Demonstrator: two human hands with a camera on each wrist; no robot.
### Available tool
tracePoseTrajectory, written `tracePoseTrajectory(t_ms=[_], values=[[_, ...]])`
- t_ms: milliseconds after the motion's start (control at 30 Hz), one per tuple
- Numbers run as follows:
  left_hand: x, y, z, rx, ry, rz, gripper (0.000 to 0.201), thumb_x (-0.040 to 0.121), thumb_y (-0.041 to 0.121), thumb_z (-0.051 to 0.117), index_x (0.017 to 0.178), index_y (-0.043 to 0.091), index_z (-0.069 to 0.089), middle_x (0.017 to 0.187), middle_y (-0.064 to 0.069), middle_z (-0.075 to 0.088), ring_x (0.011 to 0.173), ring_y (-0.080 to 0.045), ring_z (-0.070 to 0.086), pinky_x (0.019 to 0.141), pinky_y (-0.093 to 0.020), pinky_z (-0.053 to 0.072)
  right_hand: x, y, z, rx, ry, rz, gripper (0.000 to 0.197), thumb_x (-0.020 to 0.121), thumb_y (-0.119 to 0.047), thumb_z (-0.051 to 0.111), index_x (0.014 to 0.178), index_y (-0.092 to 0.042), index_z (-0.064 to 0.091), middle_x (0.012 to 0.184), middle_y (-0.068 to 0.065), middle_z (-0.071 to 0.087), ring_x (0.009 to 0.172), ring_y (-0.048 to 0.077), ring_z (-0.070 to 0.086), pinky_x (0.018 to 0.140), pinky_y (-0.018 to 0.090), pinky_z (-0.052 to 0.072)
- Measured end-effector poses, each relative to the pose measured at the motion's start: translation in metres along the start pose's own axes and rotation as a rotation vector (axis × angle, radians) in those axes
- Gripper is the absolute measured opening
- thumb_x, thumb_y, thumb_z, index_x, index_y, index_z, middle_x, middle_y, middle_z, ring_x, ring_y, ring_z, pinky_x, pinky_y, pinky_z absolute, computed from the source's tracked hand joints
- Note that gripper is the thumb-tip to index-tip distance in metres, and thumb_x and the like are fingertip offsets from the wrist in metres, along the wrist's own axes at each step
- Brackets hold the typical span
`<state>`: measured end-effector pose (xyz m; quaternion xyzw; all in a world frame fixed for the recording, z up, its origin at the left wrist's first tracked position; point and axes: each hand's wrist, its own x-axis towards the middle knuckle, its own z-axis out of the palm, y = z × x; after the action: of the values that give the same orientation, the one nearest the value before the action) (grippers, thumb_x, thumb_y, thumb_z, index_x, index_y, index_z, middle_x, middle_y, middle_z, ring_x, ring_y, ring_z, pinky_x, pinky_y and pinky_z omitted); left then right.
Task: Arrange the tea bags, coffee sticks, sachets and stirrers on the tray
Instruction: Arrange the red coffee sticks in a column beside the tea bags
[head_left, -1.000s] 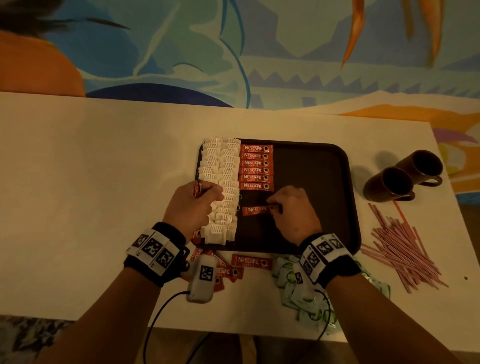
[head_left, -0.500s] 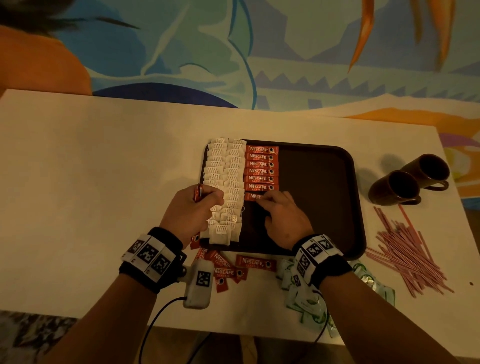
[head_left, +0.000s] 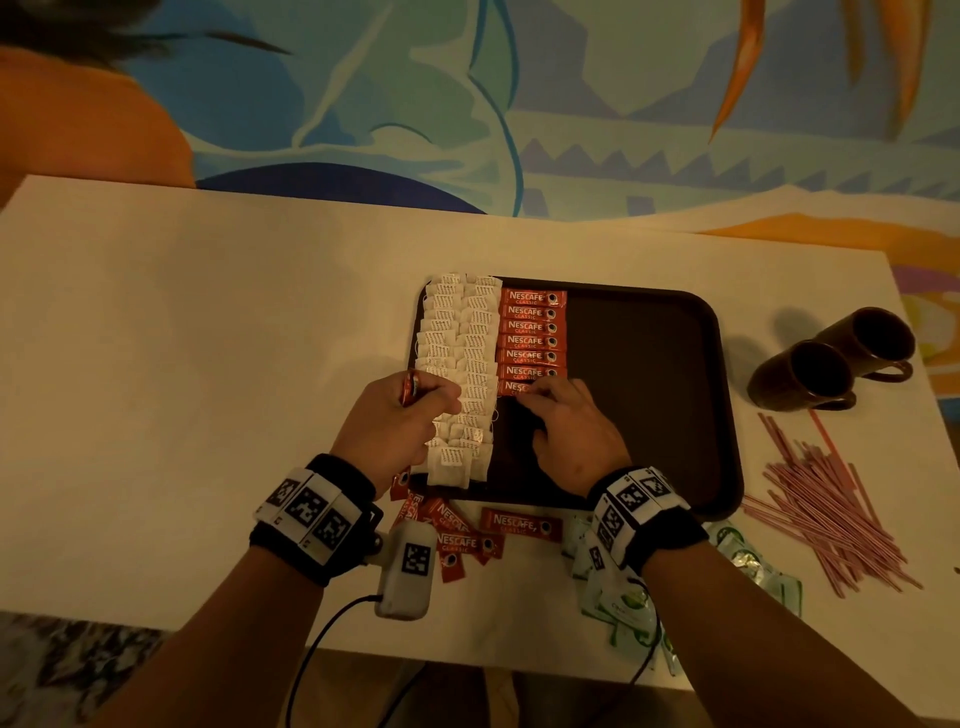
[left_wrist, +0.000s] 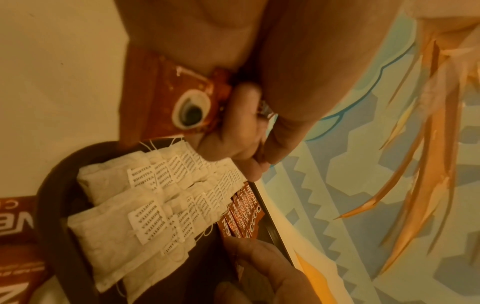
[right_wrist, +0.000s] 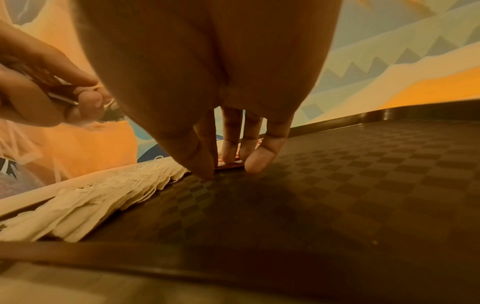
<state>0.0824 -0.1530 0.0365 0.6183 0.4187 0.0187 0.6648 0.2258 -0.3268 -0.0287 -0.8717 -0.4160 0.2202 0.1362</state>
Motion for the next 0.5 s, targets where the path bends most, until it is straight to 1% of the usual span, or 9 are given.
tracePoseTrajectory(t_ms=[100,233,267,300,333,367,400,433,500], values=[[0.0,0.0,0.0,-0.015,-0.015,-0.006,0.015,0.095,0.027,0.069,0.1,0.015,0.076,0.092,-0.005,0.077,0.048,-0.006,0.04,0.042,-0.02,0.034,0.0,0.0,0.0,0.006,0.014,-0.001,0.05,0.096,-0.01,0.058,0.144,-0.021,0.054,0.147,-0.008,0.041,0.131,0.017,0.035,0.103,0.033,0.049],[0.0,0.001,0.001,-0.025,-0.022,-0.012,0.014,0.096,0.025,0.068,0.1,0.014,0.076,0.094,-0.006,0.077,0.047,-0.006,0.039,0.042,-0.02,0.033,-0.001,0.001,-0.003,0.051,0.05,-0.006,0.049,0.095,-0.009,0.059,0.143,-0.021,0.055,0.146,-0.008,0.043,0.13,0.015,0.036,0.103,0.036,0.05],[0.0,0.002,0.002,-0.035,-0.03,-0.019,0.013,0.096,0.022,0.067,0.101,0.014,0.075,0.096,-0.007,0.077,0.047,-0.006,0.039,0.042,-0.02,0.033,-0.002,0.001,-0.006,0.094,0.074,0.01,0.049,0.096,-0.009,0.059,0.144,-0.021,0.054,0.147,-0.008,0.044,0.132,0.014,0.036,0.107,0.034,0.047],[-0.001,0.003,0.003,-0.049,-0.047,-0.027,0.013,0.098,0.018,0.064,0.102,0.013,0.075,0.097,-0.008,0.076,0.047,-0.006,0.039,0.042,-0.02,0.032,-0.004,0.002,-0.011,0.149,0.106,0.042,0.05,0.097,-0.009,0.06,0.145,-0.022,0.054,0.148,-0.007,0.044,0.134,0.013,0.036,0.111,0.029,0.041],[-0.001,0.004,0.004,-0.062,-0.072,-0.037,0.014,0.099,0.014,0.06,0.104,0.011,0.073,0.098,-0.008,0.076,0.047,-0.006,0.039,0.041,-0.019,0.032,-0.006,0.001,-0.017,0.209,0.146,0.082,0.05,0.098,-0.01,0.06,0.145,-0.023,0.053,0.147,-0.008,0.045,0.136,0.012,0.037,0.111,0.024,0.035],[-0.001,0.005,0.006,-0.073,-0.105,-0.049,0.017,0.099,0.009,0.056,0.107,0.01,0.072,0.099,-0.008,0.075,0.049,-0.006,0.039,0.041,-0.019,0.031,-0.008,0.001,-0.024,0.267,0.19,0.124,0.049,0.098,-0.009,0.061,0.143,-0.024,0.055,0.144,-0.008,0.046,0.133,0.009,0.04,0.108,0.019,0.032],[-0.001,0.007,0.008,-0.087,-0.145,-0.062,0.021,0.1,0.006,0.053,0.11,0.009,0.07,0.1,-0.008,0.074,0.051,-0.006,0.039,0.041,-0.019,0.03,-0.01,0.001,-0.032,0.326,0.235,0.162,0.047,0.098,-0.008,0.062,0.141,-0.026,0.057,0.138,-0.011,0.049,0.126,0.004,0.046,0.103,0.014,0.034],[-0.001,0.008,0.011,-0.103,-0.189,-0.076,0.023,0.1,0.004,0.05,0.113,0.007,0.069,0.104,-0.009,0.074,0.053,-0.007,0.04,0.042,-0.02,0.03,-0.013,0.001,-0.039,0.388,0.279,0.194,0.045,0.098,-0.006,0.062,0.137,-0.027,0.059,0.131,-0.014,0.05,0.115,-0.003,0.051,0.096,0.01,0.038],[-0.002,0.012,0.016,-0.135,-0.271,-0.095,0.024,0.101,0.002,0.048,0.118,0.005,0.065,0.111,-0.012,0.075,0.058,-0.009,0.045,0.044,-0.021,0.032,-0.019,0.001,-0.053,0.503,0.351,0.23,0.042,0.098,-0.003,0.061,0.13,-0.03,0.062,0.122,-0.017,0.056,0.099,-0.008,0.057,0.082,0.007,0.048]])
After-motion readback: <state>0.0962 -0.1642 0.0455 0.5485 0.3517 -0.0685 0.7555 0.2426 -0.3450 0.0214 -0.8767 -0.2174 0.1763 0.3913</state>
